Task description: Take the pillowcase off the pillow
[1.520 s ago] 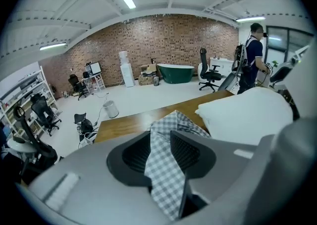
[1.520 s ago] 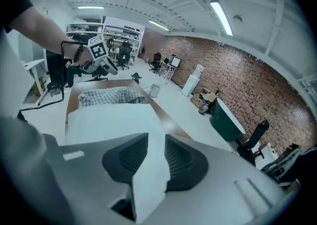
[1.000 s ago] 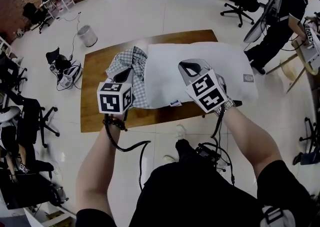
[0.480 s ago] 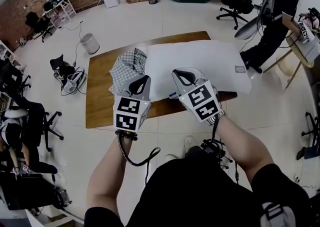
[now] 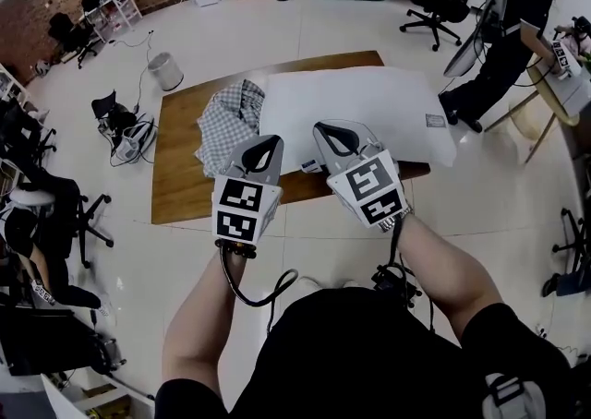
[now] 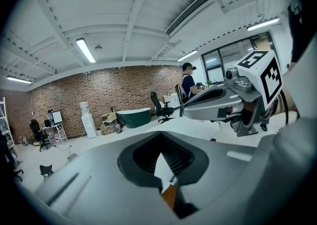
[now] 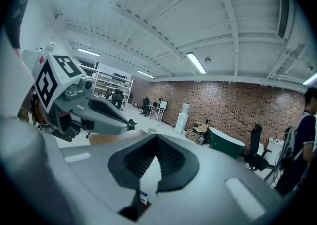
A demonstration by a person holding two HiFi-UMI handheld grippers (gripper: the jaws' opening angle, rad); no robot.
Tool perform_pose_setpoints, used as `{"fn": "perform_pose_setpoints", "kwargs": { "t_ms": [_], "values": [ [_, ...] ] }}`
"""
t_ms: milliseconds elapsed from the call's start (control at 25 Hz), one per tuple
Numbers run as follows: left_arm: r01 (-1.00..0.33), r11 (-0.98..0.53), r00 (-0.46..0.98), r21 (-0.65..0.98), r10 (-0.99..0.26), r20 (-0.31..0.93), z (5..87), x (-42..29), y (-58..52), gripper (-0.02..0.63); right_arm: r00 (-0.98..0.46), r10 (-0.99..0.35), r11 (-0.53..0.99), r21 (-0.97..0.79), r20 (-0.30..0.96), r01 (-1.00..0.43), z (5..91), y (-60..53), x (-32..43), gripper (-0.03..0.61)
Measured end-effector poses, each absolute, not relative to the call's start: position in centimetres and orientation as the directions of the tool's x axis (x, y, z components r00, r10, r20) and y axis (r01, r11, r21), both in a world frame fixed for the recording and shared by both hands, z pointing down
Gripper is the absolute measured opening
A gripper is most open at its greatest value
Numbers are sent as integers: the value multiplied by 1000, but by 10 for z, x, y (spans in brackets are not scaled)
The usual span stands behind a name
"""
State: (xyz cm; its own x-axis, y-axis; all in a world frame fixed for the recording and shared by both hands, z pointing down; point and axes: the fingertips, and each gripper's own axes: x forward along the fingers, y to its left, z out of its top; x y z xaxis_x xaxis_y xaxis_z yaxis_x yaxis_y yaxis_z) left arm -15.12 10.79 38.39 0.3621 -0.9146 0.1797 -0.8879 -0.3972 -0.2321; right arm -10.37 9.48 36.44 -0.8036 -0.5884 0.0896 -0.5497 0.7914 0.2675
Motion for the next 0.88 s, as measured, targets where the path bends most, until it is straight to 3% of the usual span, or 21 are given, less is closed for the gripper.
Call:
{"fn": "perform_pose_setpoints", "kwargs": {
  "t_ms": [880],
  "values": [
    [-902,-305,283,-304,-952,115,372,-48,164,4,-841,-541,813,256,1,-523,360,160,-14,0]
  ]
}}
